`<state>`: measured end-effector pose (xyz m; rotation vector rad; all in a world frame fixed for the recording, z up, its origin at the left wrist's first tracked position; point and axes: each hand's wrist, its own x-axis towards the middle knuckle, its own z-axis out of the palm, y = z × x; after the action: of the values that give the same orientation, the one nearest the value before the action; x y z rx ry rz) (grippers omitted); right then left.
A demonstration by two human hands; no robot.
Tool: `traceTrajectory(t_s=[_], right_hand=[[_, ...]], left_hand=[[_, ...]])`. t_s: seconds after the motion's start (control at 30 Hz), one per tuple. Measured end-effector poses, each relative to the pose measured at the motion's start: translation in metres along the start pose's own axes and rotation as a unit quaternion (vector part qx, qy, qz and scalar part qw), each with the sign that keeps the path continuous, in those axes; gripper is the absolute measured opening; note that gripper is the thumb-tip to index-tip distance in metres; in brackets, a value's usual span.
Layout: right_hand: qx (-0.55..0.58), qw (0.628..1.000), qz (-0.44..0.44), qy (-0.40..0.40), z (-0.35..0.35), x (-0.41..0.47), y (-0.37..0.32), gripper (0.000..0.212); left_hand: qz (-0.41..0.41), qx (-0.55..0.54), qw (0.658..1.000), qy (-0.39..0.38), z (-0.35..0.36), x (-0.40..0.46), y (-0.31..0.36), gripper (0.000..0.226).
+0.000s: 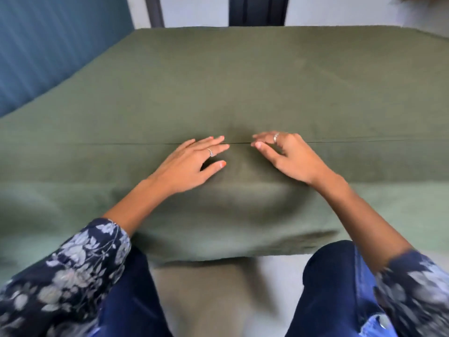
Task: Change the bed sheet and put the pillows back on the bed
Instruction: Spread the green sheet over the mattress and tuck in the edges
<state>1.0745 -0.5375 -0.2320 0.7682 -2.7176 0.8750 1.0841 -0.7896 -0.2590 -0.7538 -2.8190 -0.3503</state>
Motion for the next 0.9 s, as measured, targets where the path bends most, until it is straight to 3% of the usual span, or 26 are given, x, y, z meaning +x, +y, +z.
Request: traceTrajectory(t_s=[0.07, 0.2, 0.3, 0.37, 0.43, 0.53, 0.63, 0.7, 0.8, 0.9], right_hand=[[-0.016, 0.998, -0.022, -0.06, 0.026, 0.034, -0.017, 0.033], [-0.099, 0.983, -0.051, -0.147, 0.085, 0.059, -0.049, 0.055], [-0.098, 0.976, -0.121, -0.154, 0.106, 0.053, -0.071, 0.06], [-0.064, 0.971, -0.165, -0.161, 0.112, 0.051, -0.091, 0.066], [-0.062, 0.963, -0.204, -0.166, 0.121, 0.056, -0.11, 0.068], [-0.068, 0.949, -0.255, -0.174, 0.148, 0.071, -0.149, 0.055], [-0.078, 0.937, -0.289, -0.181, 0.183, 0.093, -0.191, 0.05], [-0.088, 0.931, -0.3, -0.19, 0.204, 0.109, -0.216, 0.051], [-0.1, 0.927, -0.306, -0.192, 0.231, 0.127, -0.244, 0.052], [-0.103, 0.923, -0.315, -0.196, 0.255, 0.13, -0.251, 0.056]], left_hand=[[-0.077, 0.023, 0.997, -0.012, 0.005, -0.019, -0.014, 0.054], [-0.096, 0.027, 0.995, 0.027, 0.012, -0.062, -0.018, 0.071], [-0.179, -0.08, 0.972, 0.133, 0.007, -0.097, -0.035, 0.05], [-0.29, -0.142, 0.903, 0.284, 0.002, -0.126, -0.063, 0.04], [-0.416, -0.155, 0.809, 0.384, -0.008, -0.153, -0.098, 0.037], [-0.573, -0.177, 0.669, 0.44, -0.023, -0.197, -0.153, 0.047], [-0.645, -0.233, 0.525, 0.504, -0.036, -0.225, -0.203, 0.059], [-0.681, -0.233, 0.457, 0.523, -0.041, -0.236, -0.233, 0.061], [-0.708, -0.196, 0.446, 0.51, -0.041, -0.247, -0.269, 0.062], [-0.725, -0.154, 0.484, 0.465, -0.039, -0.262, -0.302, 0.066]])
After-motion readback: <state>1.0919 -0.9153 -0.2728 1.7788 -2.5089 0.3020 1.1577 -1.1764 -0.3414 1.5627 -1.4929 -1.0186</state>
